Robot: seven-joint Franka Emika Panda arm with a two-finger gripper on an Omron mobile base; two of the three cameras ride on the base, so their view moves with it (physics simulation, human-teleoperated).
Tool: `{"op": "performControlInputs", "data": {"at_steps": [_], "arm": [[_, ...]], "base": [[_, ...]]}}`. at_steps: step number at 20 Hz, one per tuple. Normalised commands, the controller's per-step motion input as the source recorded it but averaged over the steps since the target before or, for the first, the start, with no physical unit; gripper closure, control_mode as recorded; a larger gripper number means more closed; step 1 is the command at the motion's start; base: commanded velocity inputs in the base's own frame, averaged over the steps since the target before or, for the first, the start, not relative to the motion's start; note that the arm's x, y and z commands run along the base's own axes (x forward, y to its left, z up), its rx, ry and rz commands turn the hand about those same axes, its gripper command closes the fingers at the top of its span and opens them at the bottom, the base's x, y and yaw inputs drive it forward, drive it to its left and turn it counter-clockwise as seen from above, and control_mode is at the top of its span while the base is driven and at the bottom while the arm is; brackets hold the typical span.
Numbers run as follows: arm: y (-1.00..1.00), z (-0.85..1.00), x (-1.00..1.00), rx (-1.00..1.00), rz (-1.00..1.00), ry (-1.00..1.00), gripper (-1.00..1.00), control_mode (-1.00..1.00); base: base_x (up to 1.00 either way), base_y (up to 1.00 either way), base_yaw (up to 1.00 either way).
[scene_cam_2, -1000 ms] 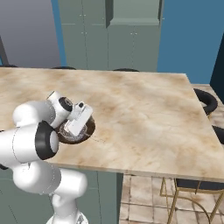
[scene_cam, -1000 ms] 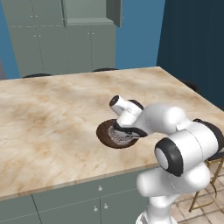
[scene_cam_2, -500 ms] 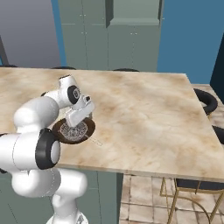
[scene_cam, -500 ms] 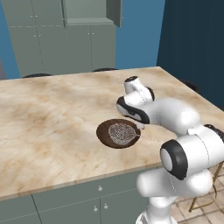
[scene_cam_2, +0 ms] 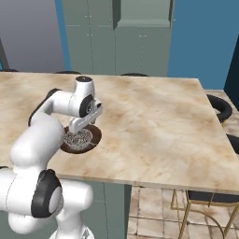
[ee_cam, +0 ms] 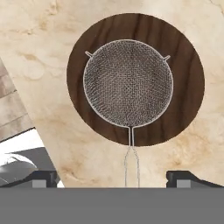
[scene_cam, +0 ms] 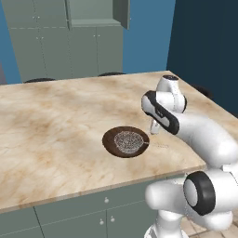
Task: Open the cabinet and setup a tea strainer by placing it in the bowl upright.
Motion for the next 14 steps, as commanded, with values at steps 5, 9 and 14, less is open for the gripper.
{"op": "performControlInputs", "data": {"at_steps": [5, 9, 14], "arm": [[0.17, 0.27, -0.40, 0.01, -0.26, -0.15, -1.00, -1.00], [0.15, 0.33, -0.35, 0.00, -0.37, -0.02, -1.00, -1.00], [0.05, 0.29, -0.23, 0.02, -0.53, 0.05, -1.00, -1.00]], "base": [[0.00, 0.00, 0.00], [0.00, 0.00, 0.00], [0.00, 0.00, 0.00]]}}
